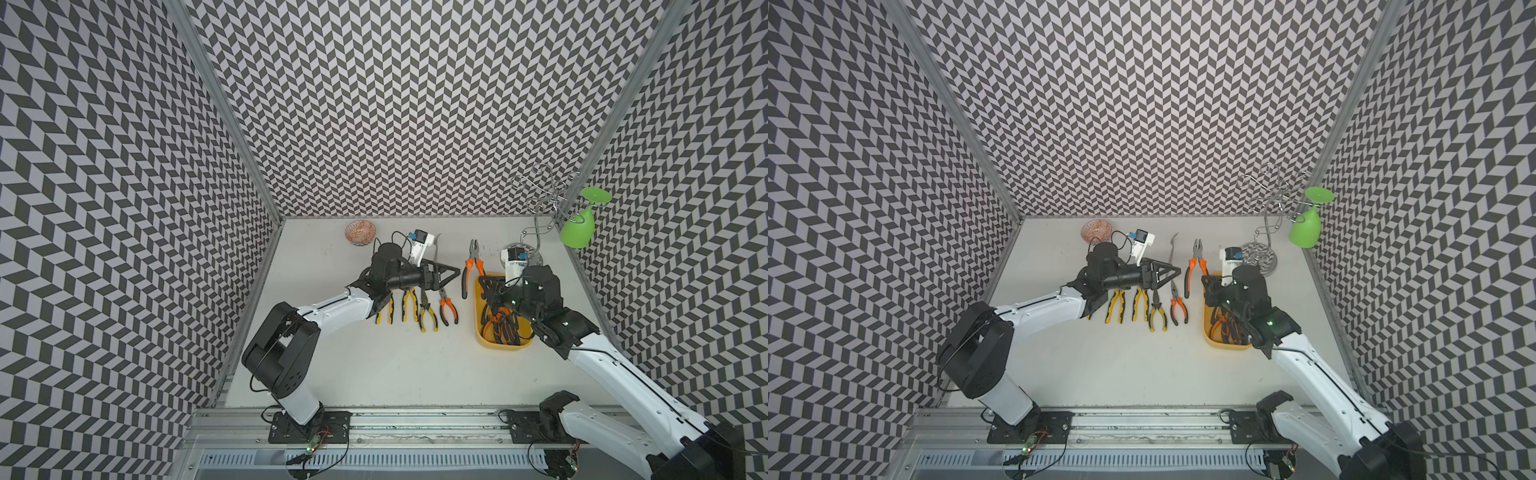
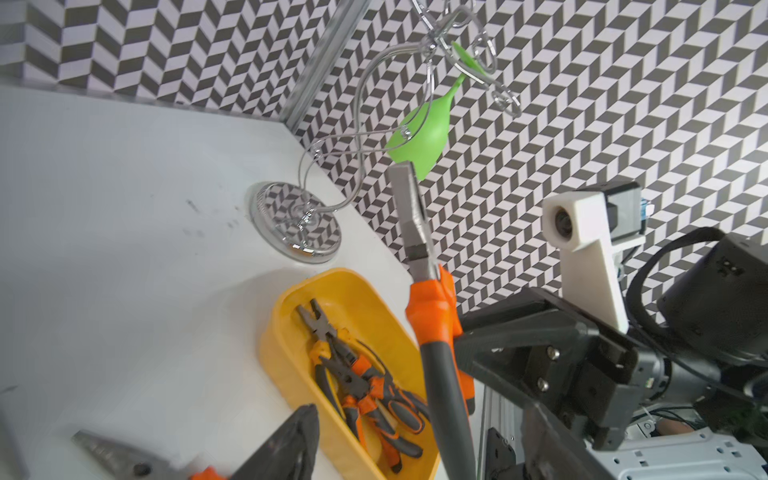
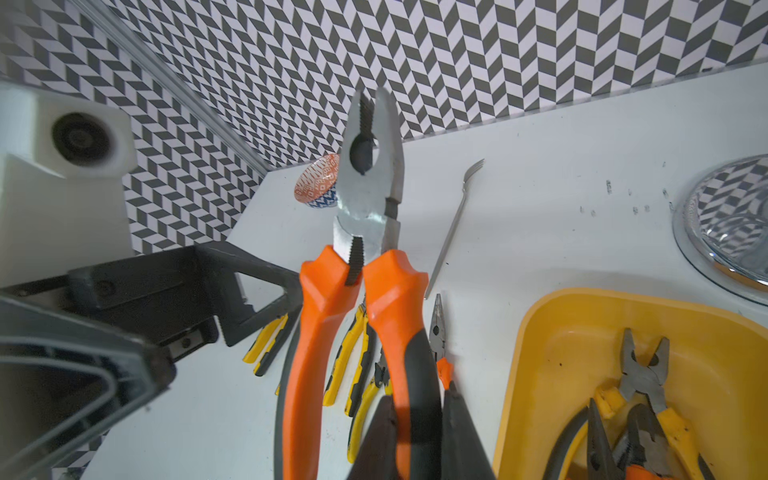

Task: Take the pliers out of the storage box
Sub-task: Pick up the pliers from the storage box.

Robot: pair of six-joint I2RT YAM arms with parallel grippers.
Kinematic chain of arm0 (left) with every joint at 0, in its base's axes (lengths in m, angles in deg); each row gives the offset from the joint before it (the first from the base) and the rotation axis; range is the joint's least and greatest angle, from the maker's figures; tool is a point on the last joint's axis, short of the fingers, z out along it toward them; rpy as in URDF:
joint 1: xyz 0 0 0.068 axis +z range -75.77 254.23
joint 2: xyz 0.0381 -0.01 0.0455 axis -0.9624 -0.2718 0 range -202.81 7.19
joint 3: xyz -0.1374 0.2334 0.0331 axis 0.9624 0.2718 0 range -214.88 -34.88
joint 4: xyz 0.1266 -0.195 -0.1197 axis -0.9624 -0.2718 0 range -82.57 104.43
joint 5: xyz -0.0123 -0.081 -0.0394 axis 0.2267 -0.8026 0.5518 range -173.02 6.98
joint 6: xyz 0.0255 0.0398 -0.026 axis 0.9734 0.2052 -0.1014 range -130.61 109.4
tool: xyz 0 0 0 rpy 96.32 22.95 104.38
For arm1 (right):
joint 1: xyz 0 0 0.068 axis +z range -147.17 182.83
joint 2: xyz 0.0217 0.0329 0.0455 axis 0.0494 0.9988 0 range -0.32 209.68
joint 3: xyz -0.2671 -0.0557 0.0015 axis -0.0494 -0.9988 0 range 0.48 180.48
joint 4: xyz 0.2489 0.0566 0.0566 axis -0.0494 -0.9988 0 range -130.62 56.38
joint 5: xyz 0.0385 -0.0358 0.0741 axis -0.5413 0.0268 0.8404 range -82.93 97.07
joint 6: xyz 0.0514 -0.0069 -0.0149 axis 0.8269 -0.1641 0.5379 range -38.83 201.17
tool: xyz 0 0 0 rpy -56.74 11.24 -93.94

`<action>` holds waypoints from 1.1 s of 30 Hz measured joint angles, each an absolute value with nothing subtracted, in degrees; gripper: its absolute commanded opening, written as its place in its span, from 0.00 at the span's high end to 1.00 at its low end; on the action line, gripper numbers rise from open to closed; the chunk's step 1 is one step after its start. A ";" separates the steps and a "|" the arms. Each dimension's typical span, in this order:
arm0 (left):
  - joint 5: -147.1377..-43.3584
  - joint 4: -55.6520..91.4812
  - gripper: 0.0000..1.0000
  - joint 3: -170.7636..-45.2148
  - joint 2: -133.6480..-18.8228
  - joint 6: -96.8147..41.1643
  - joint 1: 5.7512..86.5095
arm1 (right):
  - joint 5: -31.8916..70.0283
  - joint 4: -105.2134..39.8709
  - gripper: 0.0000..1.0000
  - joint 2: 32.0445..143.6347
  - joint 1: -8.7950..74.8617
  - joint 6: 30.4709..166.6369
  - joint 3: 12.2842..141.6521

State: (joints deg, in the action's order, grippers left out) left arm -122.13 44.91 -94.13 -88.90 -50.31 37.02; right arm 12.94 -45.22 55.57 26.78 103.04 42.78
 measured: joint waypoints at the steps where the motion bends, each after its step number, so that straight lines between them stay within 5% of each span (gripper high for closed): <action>1: -122.09 45.90 0.36 -95.09 -89.82 -51.93 36.43 | 13.31 -44.52 1.00 55.57 26.78 103.26 42.78; 7: -121.72 47.16 0.51 -99.94 -93.21 -55.55 34.94 | 14.95 -41.52 1.00 55.60 26.78 103.58 42.78; 22: -121.72 46.49 0.59 -106.28 -99.06 -58.15 33.37 | 18.90 -39.58 1.00 56.36 26.78 102.47 42.78; 33: -122.77 46.05 1.00 -108.18 -100.33 -59.71 32.97 | 19.04 -39.64 0.95 56.71 26.64 97.73 42.59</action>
